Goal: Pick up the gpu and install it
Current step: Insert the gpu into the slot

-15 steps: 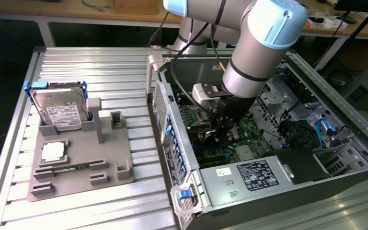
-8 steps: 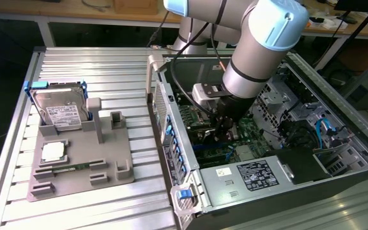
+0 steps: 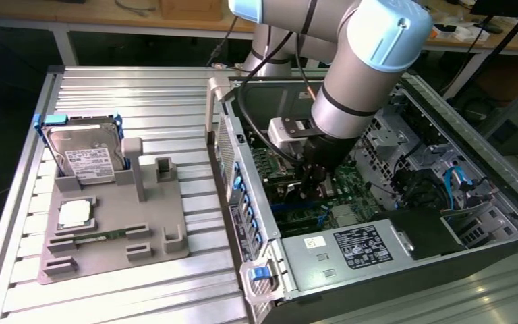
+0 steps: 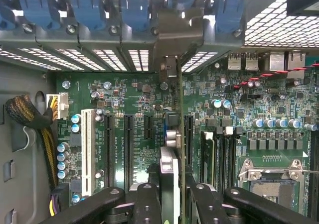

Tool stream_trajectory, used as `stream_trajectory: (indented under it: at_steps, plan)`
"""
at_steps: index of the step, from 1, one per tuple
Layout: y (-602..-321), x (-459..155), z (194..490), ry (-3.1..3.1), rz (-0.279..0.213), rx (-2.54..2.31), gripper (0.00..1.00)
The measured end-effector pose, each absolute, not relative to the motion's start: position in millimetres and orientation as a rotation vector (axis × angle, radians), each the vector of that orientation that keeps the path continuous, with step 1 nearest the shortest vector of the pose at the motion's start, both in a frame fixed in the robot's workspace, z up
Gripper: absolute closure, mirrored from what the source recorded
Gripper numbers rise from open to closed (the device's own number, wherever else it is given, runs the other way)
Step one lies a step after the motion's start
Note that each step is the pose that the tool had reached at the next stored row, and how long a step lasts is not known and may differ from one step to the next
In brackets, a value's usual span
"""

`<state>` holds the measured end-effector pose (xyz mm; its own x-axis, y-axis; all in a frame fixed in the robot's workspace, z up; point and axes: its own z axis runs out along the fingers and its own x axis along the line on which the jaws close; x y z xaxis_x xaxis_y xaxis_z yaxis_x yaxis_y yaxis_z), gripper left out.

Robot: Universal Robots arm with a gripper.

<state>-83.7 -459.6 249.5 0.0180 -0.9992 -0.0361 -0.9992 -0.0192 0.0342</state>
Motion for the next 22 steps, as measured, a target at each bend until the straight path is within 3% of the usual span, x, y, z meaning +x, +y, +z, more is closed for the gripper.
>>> stream_trajectory:
  at_steps: [22]
  plan:
    - [-461.3, -84.2, 242.0, 2.204, 0.078, -2.236, 0.72]
